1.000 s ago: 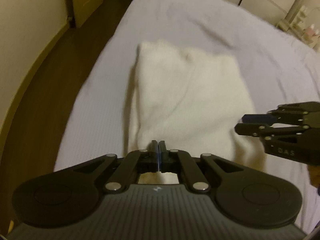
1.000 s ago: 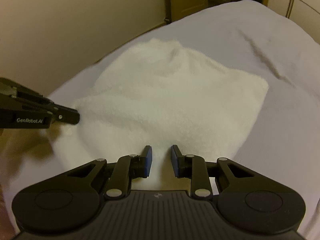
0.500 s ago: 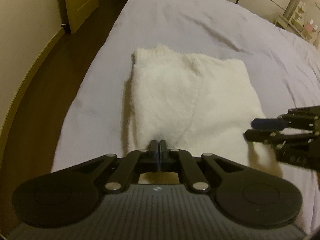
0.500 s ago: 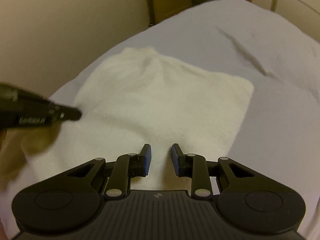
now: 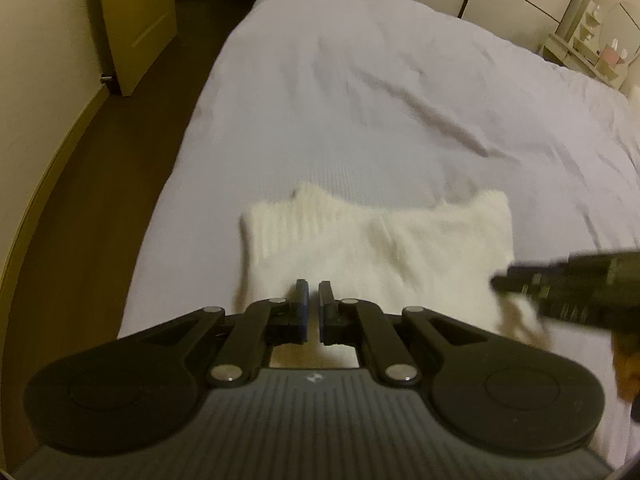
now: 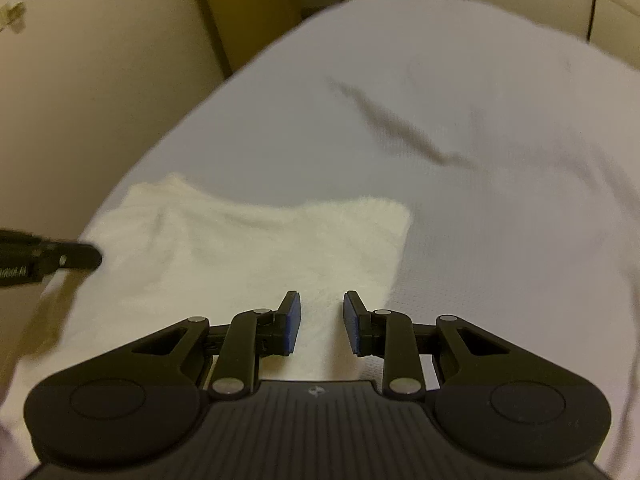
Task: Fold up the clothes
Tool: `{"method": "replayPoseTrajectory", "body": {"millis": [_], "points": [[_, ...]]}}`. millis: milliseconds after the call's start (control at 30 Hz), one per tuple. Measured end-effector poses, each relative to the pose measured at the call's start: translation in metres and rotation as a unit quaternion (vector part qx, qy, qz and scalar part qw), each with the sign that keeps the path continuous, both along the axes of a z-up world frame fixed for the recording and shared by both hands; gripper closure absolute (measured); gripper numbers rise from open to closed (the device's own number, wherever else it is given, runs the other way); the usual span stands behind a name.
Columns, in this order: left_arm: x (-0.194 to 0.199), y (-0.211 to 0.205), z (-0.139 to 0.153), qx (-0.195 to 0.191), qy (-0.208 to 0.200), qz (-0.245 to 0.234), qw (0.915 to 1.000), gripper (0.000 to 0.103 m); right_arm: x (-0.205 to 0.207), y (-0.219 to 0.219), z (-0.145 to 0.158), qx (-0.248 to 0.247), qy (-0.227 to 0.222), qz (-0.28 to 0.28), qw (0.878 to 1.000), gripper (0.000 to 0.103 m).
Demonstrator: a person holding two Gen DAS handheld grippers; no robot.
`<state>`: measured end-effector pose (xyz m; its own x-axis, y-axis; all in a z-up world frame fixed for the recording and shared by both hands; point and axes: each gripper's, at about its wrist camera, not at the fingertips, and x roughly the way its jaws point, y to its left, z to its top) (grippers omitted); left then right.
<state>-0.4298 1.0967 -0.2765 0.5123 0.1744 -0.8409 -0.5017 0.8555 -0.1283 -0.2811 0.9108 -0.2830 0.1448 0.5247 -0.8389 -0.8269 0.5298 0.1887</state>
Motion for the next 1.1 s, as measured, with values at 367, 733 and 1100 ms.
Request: {"method": "replayPoseTrajectory", "body": {"millis": [367, 733, 1100], "points": [[-0.009, -0.015, 0.025, 0.031, 0.071, -0.007, 0.9969, 0.099, -0.024, -0.023, 0.015, -0.008, 0.035, -0.030, 0.999, 0.073], [-0.108, -0.087, 0.047, -0.051, 0.047, -0.015, 0.9975, 0.093, -0.085, -0.057, 0.015, -0.032, 0.037, 0.033, 0.998, 0.073], [-0.113, -0.100, 0.003, -0.038, 0.105, 0.063, 0.9918, 0.100, -0.136, -0.071, 0.001, -0.067, 0.020, 0.110, 0.991, 0.059]]}}
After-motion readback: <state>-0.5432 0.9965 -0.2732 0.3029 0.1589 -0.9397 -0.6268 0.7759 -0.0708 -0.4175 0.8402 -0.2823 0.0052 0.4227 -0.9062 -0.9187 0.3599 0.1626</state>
